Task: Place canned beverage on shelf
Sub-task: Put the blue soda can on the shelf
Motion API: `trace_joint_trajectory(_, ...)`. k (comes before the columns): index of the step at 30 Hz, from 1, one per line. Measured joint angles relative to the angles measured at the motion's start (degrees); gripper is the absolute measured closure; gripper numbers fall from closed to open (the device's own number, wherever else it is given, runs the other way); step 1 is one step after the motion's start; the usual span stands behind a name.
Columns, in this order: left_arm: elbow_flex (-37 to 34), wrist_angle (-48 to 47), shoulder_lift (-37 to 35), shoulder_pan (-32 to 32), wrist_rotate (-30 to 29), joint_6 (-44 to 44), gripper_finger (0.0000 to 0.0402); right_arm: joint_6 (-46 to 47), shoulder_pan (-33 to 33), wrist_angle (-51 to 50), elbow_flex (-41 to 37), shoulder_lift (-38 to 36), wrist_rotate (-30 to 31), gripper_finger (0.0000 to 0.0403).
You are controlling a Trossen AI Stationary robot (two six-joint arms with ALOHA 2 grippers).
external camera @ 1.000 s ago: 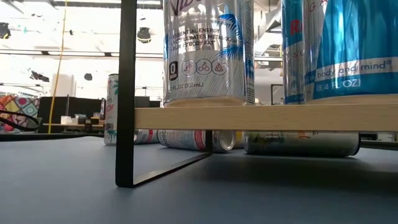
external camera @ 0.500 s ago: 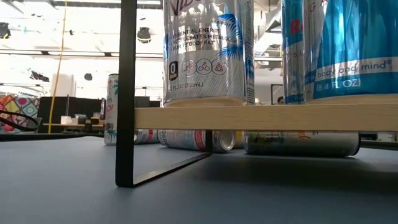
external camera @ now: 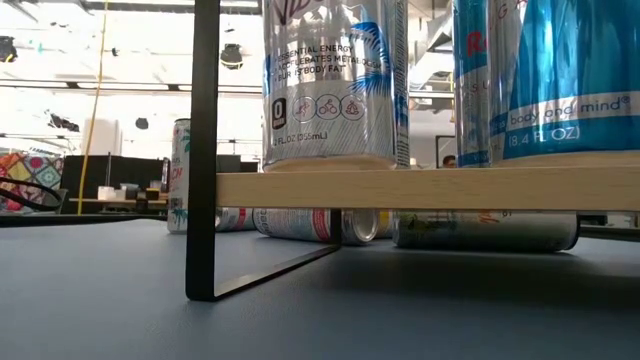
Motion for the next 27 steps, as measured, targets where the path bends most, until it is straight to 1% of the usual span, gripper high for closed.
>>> trace_joint_trajectory(6,0.0,-0.2,0.0,0.6,-0.3,0.5,0.0175,2.4,-0.8,-0.2,0.0,0.0,-4.2,0.0106)
trace_joint_trajectory(9,0.0,-0.2,0.0,1.0,0.0,0.7,0.0175,2.4,-0.7,-1.0,0.0,0.0,-4.9,0.0106)
trace_joint_trajectory(13,0.0,-0.2,0.0,1.2,0.0,0.6,0.0175,2.1,-0.9,-3.6,0.0,0.0,-4.1,0.0106)
trace_joint_trajectory(17,0.0,-0.3,0.0,1.2,-0.1,0.5,0.0175,-0.7,-1.2,-3.3,0.0,0.0,-3.8,0.0106)
trace_joint_trajectory(22,0.0,-0.4,0.0,1.6,-0.4,0.4,0.0175,-5.0,-1.0,-2.6,0.0,0.0,0.6,0.0106)
trace_joint_trajectory(27,0.0,-1.0,0.0,1.7,-0.7,0.4,0.0175,-4.3,-1.3,-2.6,0.0,0.0,0.6,0.0106)
